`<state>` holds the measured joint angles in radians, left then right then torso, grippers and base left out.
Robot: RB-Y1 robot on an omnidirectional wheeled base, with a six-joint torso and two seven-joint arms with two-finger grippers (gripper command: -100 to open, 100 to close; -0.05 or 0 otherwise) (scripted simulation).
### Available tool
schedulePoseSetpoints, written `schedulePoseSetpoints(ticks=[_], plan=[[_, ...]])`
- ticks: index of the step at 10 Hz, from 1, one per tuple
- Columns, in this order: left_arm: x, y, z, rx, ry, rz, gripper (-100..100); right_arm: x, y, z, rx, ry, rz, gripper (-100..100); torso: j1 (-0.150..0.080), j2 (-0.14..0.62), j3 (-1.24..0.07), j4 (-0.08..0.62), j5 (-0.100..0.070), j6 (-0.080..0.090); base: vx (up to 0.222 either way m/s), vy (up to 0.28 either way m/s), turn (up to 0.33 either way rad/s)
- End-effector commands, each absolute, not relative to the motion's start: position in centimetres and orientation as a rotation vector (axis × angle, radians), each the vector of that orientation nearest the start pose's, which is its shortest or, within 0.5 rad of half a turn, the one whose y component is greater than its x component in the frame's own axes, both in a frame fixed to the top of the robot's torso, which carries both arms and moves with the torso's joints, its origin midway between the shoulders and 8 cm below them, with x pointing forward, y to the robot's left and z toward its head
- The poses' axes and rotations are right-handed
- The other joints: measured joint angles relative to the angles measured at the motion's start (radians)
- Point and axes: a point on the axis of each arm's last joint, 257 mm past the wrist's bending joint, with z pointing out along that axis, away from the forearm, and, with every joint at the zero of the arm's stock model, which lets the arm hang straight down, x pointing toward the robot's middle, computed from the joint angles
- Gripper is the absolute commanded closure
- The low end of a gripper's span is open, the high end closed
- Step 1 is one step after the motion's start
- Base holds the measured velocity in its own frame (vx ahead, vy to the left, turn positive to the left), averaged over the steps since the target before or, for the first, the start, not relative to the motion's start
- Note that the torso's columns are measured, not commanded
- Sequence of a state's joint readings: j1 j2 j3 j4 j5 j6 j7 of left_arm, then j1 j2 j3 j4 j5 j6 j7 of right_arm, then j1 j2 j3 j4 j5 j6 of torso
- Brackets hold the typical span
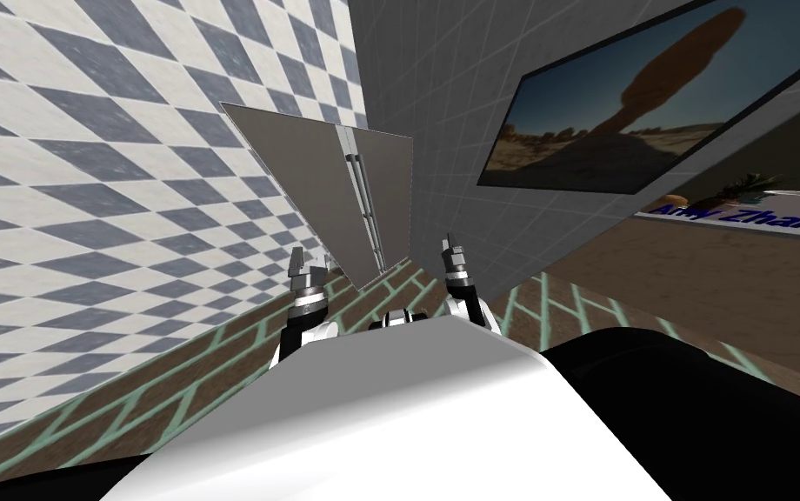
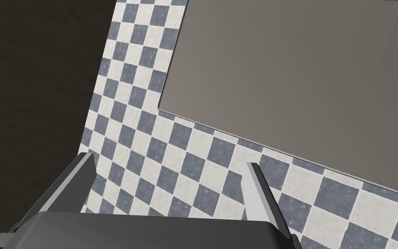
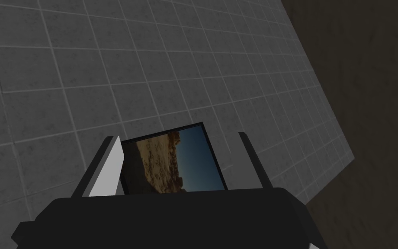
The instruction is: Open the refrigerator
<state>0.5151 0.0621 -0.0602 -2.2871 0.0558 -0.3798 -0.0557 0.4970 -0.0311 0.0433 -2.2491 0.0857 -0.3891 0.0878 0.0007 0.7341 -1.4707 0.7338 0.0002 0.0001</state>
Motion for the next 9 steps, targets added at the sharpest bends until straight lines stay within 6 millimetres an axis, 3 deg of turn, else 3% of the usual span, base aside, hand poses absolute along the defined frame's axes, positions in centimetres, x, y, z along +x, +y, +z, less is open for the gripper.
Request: schedulePoseSetpoints(ticks=[1,9], plan=[[37.9,25.7,-1.5,-0.714,0.809,-1.303,-100,37.1,-25.7,-1.3,0.657,0.808,1.175,0,0.000,0.002,-0.005,0.003,0.000,0.000,0.010,0.021,-0.045],[45.1,24.0,-6.1,-0.705,0.988,-1.234,-100,37.1,-25.7,-1.3,0.657,0.808,1.175,0,-0.001,0.004,-0.005,0.004,0.000,0.000,0.016,0.026,-0.063]])
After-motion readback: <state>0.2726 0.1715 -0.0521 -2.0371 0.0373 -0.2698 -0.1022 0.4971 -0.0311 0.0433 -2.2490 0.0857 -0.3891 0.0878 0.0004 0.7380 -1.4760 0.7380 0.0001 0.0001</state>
